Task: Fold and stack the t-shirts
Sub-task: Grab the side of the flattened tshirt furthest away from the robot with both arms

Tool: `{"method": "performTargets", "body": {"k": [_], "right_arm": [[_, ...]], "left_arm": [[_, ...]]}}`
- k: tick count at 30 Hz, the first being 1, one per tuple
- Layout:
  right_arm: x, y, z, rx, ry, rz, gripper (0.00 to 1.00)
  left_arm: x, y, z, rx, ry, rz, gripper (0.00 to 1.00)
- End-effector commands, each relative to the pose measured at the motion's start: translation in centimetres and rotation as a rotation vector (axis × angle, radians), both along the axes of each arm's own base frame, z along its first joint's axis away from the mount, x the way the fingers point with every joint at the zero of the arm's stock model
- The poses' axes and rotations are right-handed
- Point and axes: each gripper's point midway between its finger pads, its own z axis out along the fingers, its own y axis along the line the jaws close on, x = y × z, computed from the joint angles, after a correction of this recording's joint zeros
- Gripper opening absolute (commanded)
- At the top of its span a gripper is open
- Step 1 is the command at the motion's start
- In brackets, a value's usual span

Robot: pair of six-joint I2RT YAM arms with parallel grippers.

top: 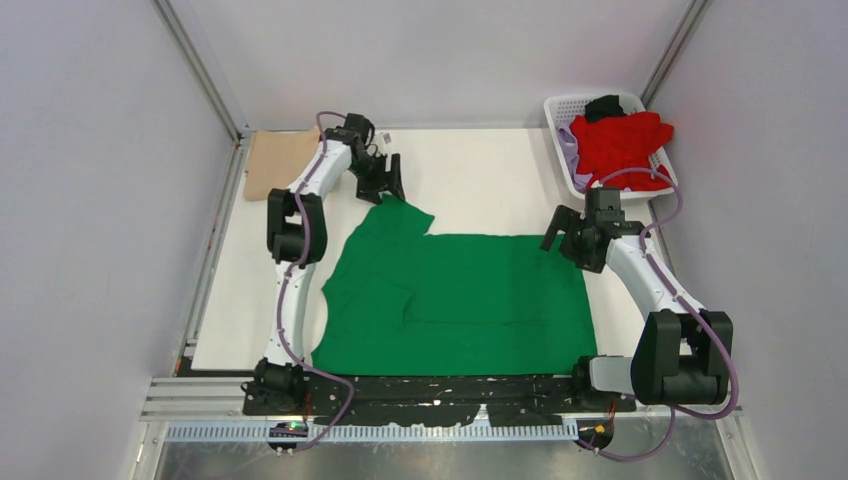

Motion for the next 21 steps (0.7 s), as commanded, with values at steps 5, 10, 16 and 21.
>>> {"method": "performTargets", "body": {"k": [5, 10, 16, 21], "right_arm": [[0.5, -0.4, 0.9, -0.023, -0.046, 0.006, 0.95], [0.5, -0.5, 0.9, -0.028, -0.045, 0.003, 0.95], [0.5, -0.8, 0.9, -0.039, -0.046, -0.005, 0.95], [0.9, -0.9, 1.2, -0.043, -0.055, -0.010, 0.95]], "left_arm": [[-1.0, 0.0, 0.9, 0.063, 0.005, 0.006, 0.53], [-0.6, 0.0, 1.0, 0.090, -0.017, 0.003, 0.37], [-0.3, -0.1, 1.2, 0.099, -0.036, -0.015, 0.23], [0.2, -0.1, 1.4, 0.110, -0.064, -0.019, 0.00]]}}
